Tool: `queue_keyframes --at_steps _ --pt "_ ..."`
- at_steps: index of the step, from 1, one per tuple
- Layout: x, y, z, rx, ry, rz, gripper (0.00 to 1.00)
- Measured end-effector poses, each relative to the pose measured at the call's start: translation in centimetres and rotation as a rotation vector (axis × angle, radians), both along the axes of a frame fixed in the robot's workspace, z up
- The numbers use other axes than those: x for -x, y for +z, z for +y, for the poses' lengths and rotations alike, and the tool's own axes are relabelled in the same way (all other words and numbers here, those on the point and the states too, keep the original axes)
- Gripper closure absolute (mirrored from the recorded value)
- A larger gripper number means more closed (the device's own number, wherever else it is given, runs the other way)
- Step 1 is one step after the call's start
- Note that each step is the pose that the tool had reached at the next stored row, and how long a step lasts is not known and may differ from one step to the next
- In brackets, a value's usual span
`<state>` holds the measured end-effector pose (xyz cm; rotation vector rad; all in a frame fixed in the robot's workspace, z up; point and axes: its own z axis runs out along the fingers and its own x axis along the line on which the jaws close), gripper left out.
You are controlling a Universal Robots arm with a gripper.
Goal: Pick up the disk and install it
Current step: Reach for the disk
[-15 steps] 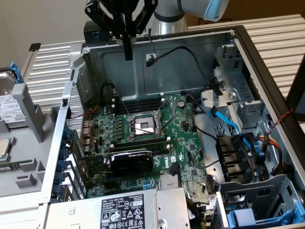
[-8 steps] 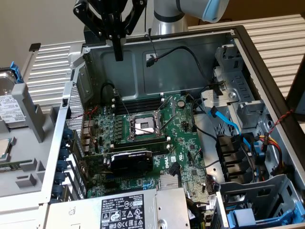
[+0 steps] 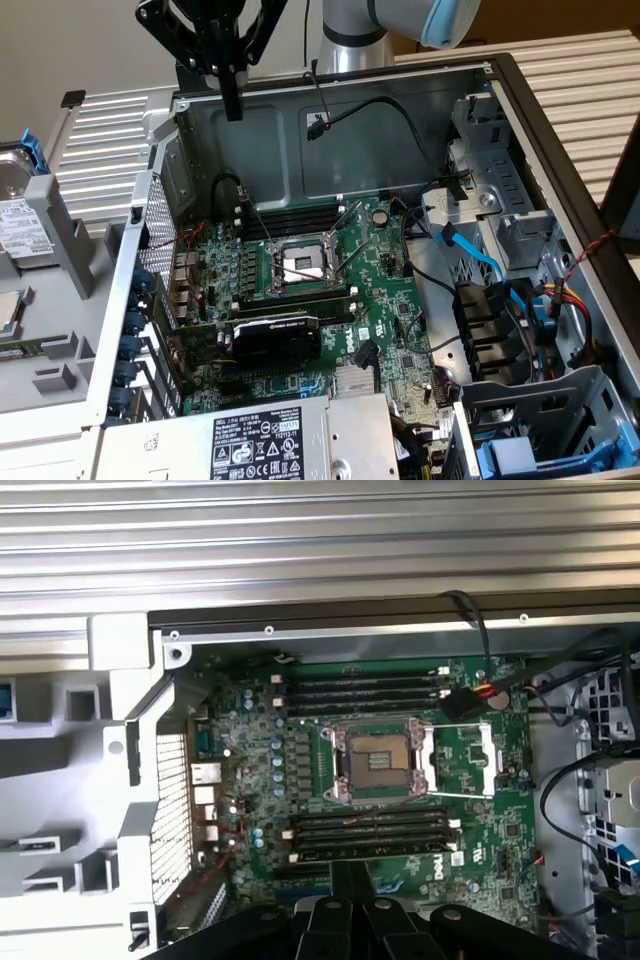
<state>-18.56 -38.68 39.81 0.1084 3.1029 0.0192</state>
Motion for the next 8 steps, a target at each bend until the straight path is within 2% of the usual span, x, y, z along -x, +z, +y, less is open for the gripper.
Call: queue_keyframes --at_steps 8 --pt "3.0 0.08 0.07 0.0010 0.000 -0.0050 0.89"
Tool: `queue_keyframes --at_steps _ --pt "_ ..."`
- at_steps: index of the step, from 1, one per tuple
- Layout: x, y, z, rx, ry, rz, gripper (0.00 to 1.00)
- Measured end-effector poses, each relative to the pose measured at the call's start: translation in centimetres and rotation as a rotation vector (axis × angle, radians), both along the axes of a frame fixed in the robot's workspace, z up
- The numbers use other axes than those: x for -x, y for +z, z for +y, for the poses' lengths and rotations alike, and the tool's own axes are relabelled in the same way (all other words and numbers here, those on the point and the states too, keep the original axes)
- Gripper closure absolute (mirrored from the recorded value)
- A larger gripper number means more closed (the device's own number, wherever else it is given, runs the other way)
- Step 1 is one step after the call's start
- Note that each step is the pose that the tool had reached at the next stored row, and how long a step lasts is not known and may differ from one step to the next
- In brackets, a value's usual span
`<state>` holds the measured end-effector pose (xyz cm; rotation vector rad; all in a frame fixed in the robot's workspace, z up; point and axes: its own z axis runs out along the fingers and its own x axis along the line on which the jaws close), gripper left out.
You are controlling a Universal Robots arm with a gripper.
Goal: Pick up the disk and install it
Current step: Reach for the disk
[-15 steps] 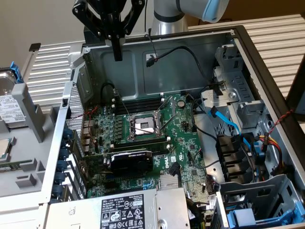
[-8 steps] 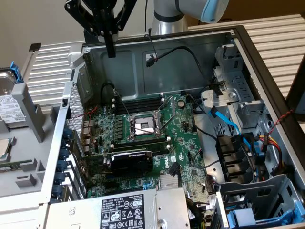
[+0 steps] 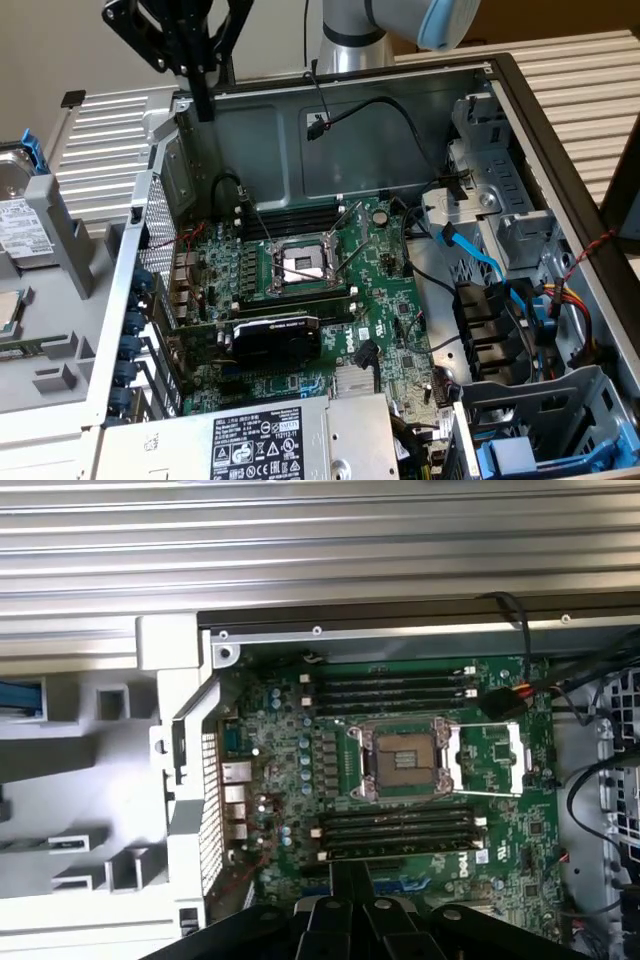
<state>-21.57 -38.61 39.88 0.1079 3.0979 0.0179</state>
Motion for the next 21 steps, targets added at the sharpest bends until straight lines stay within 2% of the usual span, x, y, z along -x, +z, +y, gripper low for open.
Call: queue_keyframes --at_steps 9,14,16,21 --pt "4.1 0.00 0.00 -0.0001 0.000 0.0000 0.89" --pt "6.3 0.00 0.06 -0.0030 0.000 0.0000 0.89" --pt "7.2 0.00 0.13 -0.0053 0.000 0.0001 0.89" --pt "8.9 0.00 0.31 -0.0169 0.000 0.0000 0.89"
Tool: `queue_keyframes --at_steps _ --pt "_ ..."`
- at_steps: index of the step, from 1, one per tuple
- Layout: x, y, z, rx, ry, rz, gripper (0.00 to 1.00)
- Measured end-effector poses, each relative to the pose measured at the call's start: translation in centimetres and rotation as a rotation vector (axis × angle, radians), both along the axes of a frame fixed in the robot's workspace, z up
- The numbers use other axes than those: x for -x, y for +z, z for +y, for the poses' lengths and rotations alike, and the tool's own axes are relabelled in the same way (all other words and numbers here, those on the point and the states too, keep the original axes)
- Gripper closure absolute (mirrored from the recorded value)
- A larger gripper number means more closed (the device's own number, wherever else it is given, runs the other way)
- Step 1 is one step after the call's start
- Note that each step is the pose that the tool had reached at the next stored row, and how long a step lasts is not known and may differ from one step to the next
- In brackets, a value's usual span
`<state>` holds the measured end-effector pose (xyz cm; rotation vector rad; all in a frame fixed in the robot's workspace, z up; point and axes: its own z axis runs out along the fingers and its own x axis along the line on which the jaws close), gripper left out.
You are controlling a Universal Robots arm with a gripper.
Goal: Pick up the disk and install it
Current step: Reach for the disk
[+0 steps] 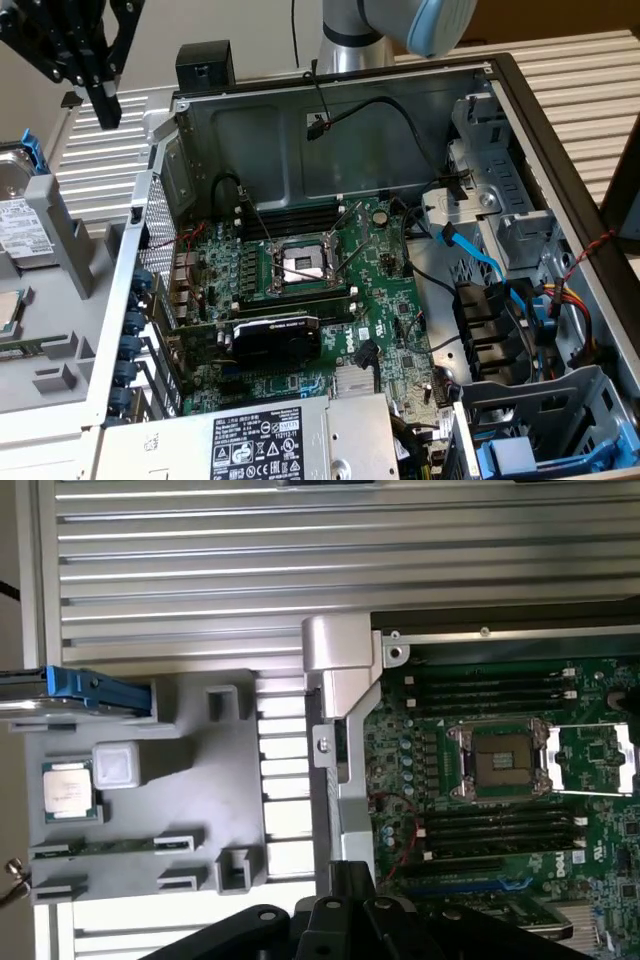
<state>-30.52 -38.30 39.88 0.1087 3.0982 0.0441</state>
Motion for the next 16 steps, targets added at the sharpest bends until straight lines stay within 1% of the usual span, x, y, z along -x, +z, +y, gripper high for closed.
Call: queue_keyframes --at_steps 2,4,6,9,10,12,16 --pt "0.3 0.00 0.21 -0.0023 0.000 0.0000 0.89" --pt "0.5 0.00 0.63 -0.0028 0.000 0.0000 0.89" --pt "0.5 -0.01 1.22 -0.0028 0.000 0.0000 0.89" --pt "0.6 -0.01 2.31 -0.0029 0.000 0.0000 0.89" --pt "0.7 -0.01 2.58 -0.0029 0.000 -0.0001 0.89" --pt "1.2 -0.01 2.99 -0.0029 0.000 0.0000 0.89" --pt "2.4 -0.01 3.64 -0.0028 0.000 0.0000 0.89"
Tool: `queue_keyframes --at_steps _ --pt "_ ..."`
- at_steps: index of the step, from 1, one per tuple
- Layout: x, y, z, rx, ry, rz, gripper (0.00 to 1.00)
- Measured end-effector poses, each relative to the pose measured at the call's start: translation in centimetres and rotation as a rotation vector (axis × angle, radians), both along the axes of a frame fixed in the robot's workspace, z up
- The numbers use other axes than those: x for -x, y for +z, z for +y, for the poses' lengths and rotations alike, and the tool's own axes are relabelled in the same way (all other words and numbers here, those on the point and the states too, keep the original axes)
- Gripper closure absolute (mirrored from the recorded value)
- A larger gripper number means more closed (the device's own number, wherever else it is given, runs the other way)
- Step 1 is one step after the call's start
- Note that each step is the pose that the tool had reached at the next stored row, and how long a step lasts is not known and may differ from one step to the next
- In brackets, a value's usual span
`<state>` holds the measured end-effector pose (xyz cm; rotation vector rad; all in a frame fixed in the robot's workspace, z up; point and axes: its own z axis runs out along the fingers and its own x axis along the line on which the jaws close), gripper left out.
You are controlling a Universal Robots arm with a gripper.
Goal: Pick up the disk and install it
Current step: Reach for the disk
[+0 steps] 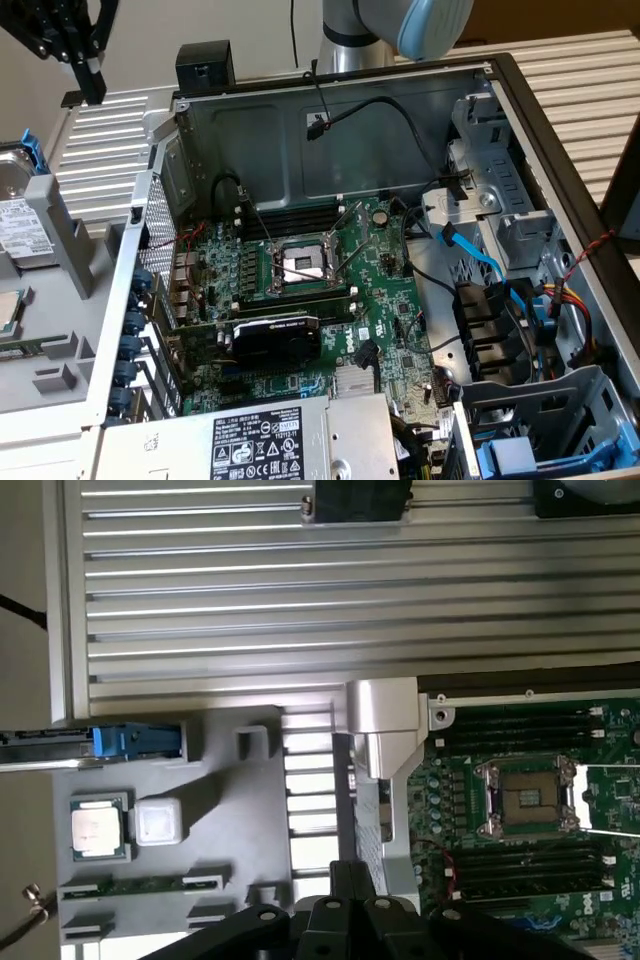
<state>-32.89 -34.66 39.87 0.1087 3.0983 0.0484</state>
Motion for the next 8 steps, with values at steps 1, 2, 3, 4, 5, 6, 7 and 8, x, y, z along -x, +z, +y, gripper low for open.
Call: queue_keyframes --at_steps 1,2,3,4,5,6,7,8 --pt "0.3 0.00 0.14 0.0000 0.000 0.0000 0.89" --pt "0.6 0.00 0.28 0.0000 0.000 0.0002 0.89" --pt "1.0 0.00 0.41 0.0000 0.000 0.0004 0.89" --pt "1.3 0.00 0.54 0.0000 0.000 0.0009 0.89" --pt "1.6 0.00 0.63 0.0000 0.000 0.0023 0.89" --pt "1.9 0.01 0.70 0.0000 0.000 0.0042 0.89" --pt "2.1 0.01 0.76 -0.0001 0.000 0.0063 0.89" --pt "2.4 0.01 0.80 -0.0001 0.000 0.0090 0.89"
